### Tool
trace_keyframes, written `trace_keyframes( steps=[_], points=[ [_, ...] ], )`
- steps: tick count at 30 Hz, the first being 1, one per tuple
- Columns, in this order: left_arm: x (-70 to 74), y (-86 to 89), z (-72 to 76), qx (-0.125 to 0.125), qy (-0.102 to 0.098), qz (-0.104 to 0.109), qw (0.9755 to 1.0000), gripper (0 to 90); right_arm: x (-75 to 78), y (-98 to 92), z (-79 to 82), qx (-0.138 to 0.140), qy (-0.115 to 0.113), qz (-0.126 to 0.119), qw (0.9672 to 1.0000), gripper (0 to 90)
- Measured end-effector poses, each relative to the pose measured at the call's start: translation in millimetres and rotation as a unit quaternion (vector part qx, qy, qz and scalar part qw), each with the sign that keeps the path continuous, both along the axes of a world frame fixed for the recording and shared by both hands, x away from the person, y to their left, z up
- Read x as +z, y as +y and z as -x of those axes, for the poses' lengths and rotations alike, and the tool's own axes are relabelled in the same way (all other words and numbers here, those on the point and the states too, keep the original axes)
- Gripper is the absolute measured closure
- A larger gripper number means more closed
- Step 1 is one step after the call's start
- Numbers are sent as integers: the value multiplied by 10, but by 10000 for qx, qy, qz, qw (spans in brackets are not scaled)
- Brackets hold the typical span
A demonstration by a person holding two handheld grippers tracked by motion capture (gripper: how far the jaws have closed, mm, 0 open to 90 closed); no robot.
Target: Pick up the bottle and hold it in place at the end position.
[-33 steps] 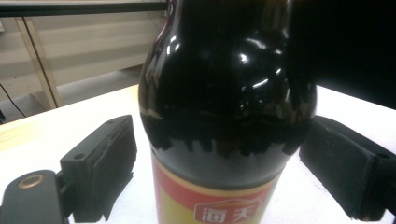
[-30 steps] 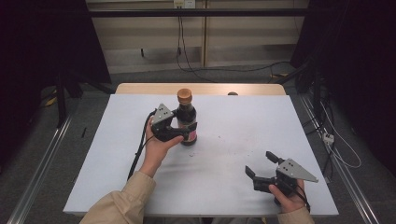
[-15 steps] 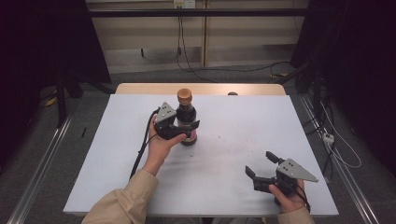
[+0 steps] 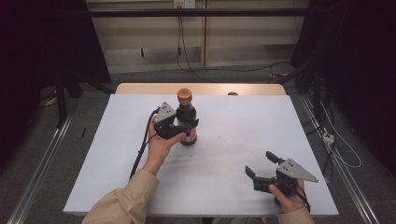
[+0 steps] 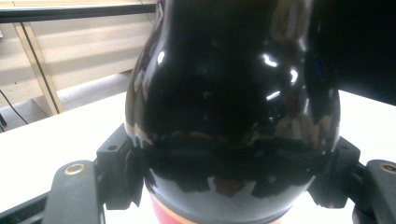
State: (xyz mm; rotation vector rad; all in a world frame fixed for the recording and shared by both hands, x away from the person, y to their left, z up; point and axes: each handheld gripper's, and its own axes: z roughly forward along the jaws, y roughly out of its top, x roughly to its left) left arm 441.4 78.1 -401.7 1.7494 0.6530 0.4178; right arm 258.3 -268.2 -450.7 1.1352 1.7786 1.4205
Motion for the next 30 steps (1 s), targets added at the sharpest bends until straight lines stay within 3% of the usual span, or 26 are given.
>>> trace_keyframes(
  steps=[18,30],
  points=[
    [-3,-23,5,46,-64,57,10000,277,0,-14,-6,-10,-19,-12,10000,49],
    [36,-119,-82,7,-122,-20,9999,275,-3,-35,-3,-7,-13,-91,10000,49]
  ],
)
